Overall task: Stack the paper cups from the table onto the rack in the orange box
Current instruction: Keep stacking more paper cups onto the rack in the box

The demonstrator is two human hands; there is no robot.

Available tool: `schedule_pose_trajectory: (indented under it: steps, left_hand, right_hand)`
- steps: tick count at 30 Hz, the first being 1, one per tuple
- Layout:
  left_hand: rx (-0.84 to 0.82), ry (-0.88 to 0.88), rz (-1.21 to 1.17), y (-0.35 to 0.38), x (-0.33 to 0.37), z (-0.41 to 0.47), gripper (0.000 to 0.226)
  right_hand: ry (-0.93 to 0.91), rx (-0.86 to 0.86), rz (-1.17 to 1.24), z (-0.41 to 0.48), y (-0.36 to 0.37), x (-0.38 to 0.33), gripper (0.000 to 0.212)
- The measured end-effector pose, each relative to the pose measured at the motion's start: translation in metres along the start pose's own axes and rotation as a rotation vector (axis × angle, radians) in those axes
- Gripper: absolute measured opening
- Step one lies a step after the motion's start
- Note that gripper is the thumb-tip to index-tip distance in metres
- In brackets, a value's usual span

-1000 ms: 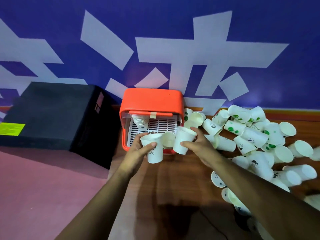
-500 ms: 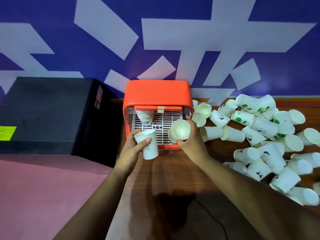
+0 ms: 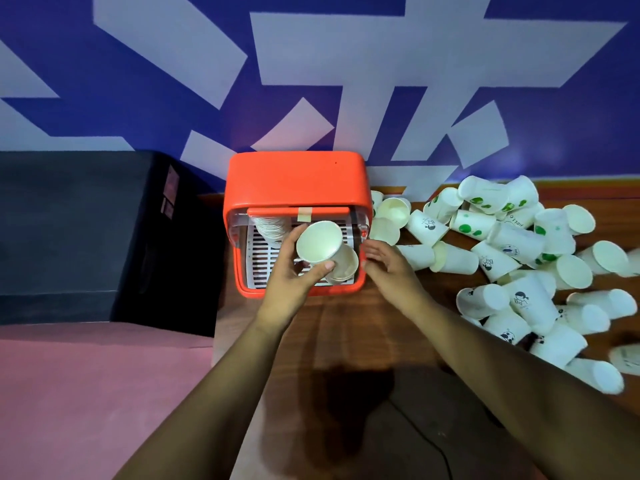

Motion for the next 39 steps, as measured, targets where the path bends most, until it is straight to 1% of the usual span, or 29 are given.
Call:
schedule_pose_trajectory:
  steps: [1, 4, 6, 10, 12, 15, 17, 20, 22, 23, 25, 27, 28, 30, 32, 35, 37, 39]
  left_hand:
    - [-0.014, 0.003, 0.032, 0.006, 0.0, 0.003, 0.07]
    - [-0.074, 0.037, 0.184, 0.02, -0.001, 0.01, 0.07]
    - [-0.12, 0.062, 0.267, 0.026, -0.006, 0.011, 0.07]
    - [-0.116, 0.028, 0.398, 0.024, -0.029, 0.016, 0.075]
    - [-0.133, -0.035, 0.399, 0.022, -0.04, 0.018, 0.079]
    - [-0.195, -0.178, 0.286, 0.022, -0.053, 0.02, 0.082]
    - [-0.215, -0.235, 0.286, 0.018, -0.062, 0.021, 0.076]
    - [-0.182, -0.2, 0.466, 0.01, -0.063, 0.024, 0.064]
    - [-0.148, -0.174, 0.52, 0.01, -0.061, 0.023, 0.061]
    - [-0.118, -0.146, 0.541, 0.011, -0.058, 0.021, 0.059]
    - [0.007, -0.082, 0.583, 0.011, -0.048, 0.012, 0.056]
    - [0.135, -0.019, 0.571, 0.013, -0.032, -0.003, 0.043]
    - [0.149, 0.019, 0.562, 0.019, -0.023, -0.012, 0.035]
    - [0.073, 0.058, 0.556, 0.041, -0.008, -0.024, 0.023]
    - [-0.045, 0.065, 0.561, 0.07, -0.002, -0.024, 0.018]
    - [-0.119, 0.088, 0.601, 0.114, -0.003, -0.005, 0.016]
    - [-0.158, 0.078, 0.693, 0.144, -0.013, 0.012, 0.029]
    - [-0.164, 0.045, 0.816, 0.17, -0.025, 0.027, 0.048]
  right_hand:
    - [0.02, -0.006, 0.057, 0.001, -0.001, 0.0, 0.039]
    - [0.061, -0.017, 0.126, 0.0, -0.002, 0.0, 0.031]
    - [0.053, -0.035, 0.15, 0.0, -0.001, 0.0, 0.032]
    - [0.011, -0.062, -0.034, 0.001, 0.009, -0.001, 0.038]
    - [-0.003, -0.096, -0.08, 0.004, 0.014, 0.005, 0.039]
    - [-0.008, -0.119, -0.13, 0.007, 0.016, 0.008, 0.043]
    - [-0.043, -0.123, -0.157, 0.008, 0.017, 0.008, 0.047]
    - [-0.082, -0.124, -0.254, 0.011, 0.021, 0.01, 0.049]
    - [-0.086, -0.122, -0.28, 0.012, 0.023, 0.012, 0.05]
    - [-0.094, -0.124, -0.279, 0.011, 0.022, 0.011, 0.05]
    - [-0.102, -0.114, -0.25, 0.01, 0.014, 0.008, 0.045]
    - [-0.095, -0.097, -0.213, 0.007, -0.004, 0.009, 0.037]
    - [-0.113, -0.078, -0.224, 0.004, -0.017, 0.012, 0.034]
    - [-0.154, -0.011, -0.293, 0.001, -0.048, 0.022, 0.033]
    - [-0.151, 0.06, -0.366, 0.001, -0.084, 0.037, 0.041]
    - [-0.097, 0.099, -0.552, 0.01, -0.131, 0.057, 0.06]
    - [-0.087, 0.061, -0.696, 0.022, -0.15, 0.07, 0.069]
    - [-0.04, -0.004, -0.793, 0.031, -0.161, 0.084, 0.075]
Point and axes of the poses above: each hand's wrist, its own z-axis towards the middle knuckle, its own y-axis out of the palm, x = y × z, the point moved 6 cm from there along z, towards the middle knuckle, and after that the axes turned 2 degrees about -x, right-handed, at the moved point
